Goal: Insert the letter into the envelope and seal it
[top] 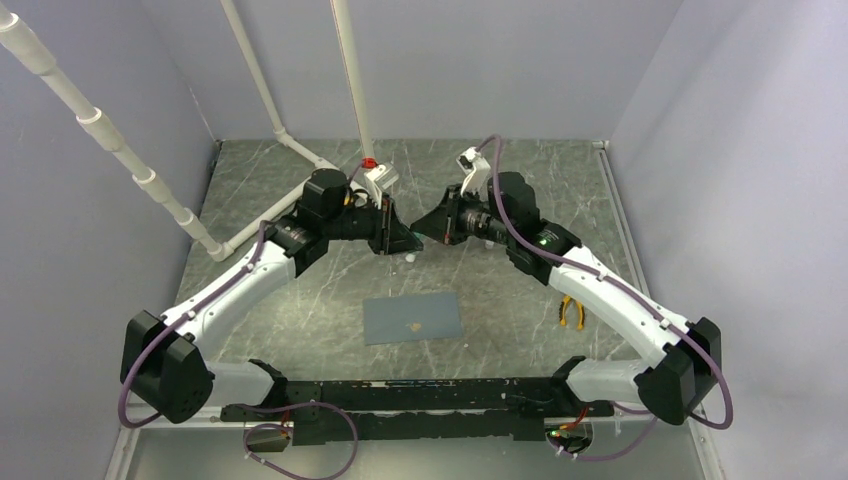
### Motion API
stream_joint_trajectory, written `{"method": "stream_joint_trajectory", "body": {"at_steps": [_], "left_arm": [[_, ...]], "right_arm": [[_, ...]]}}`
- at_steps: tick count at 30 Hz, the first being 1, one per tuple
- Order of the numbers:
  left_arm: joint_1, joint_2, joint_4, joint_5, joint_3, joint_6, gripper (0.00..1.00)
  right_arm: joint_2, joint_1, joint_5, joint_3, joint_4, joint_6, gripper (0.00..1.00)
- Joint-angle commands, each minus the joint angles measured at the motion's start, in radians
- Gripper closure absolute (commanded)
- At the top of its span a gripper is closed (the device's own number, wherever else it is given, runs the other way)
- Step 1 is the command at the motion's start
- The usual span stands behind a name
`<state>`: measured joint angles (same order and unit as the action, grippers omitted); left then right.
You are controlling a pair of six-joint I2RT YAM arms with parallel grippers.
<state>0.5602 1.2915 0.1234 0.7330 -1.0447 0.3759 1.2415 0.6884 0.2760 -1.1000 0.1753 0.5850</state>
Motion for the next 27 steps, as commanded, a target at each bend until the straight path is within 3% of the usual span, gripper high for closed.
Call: {"method": "stream_joint_trajectory", "body": {"at_steps": [1, 6, 11, 13, 15, 18, 20, 23, 27], "left_arm": [[0.01, -0.012, 0.047, 0.199, -0.063, -0.074, 0.97], [0.013, -0.02, 0.077, 0.403, -0.07, -0.142, 0.98], [0.054, -0.041, 0.134, 0.491, -0.072, -0.243, 0.98], [0.062, -0.06, 0.136, 0.452, -0.07, -0.254, 0.98], [0.062, -0.079, 0.129, 0.368, -0.071, -0.246, 0.98], [0.063, -0.107, 0.078, 0.186, -0.053, -0.204, 0.98], [0.063, -0.122, 0.031, 0.082, -0.031, -0.174, 0.98], [0.063, -0.125, 0.0, -0.006, -0.017, -0.152, 0.98], [0.063, -0.105, 0.025, -0.099, -0.038, -0.132, 0.98]], "right_arm": [[-0.093, -0.036, 0.345, 0.043, -0.201, -0.187, 1.0], [-0.169, -0.067, 0.852, 0.113, -0.341, -0.326, 1.0], [-0.174, -0.067, 1.04, 0.074, -0.25, -0.441, 1.0], [-0.17, -0.067, 0.924, 0.05, -0.183, -0.437, 0.96], [-0.167, -0.068, 0.695, 0.032, -0.144, -0.36, 0.67], [-0.159, -0.067, 0.254, 0.015, -0.101, -0.161, 0.36], [-0.171, -0.066, 0.082, 0.052, -0.131, -0.021, 0.28], [-0.188, -0.028, -0.029, 0.123, -0.237, 0.127, 0.22], [-0.158, 0.039, -0.182, 0.053, -0.134, 0.128, 0.23]]}}
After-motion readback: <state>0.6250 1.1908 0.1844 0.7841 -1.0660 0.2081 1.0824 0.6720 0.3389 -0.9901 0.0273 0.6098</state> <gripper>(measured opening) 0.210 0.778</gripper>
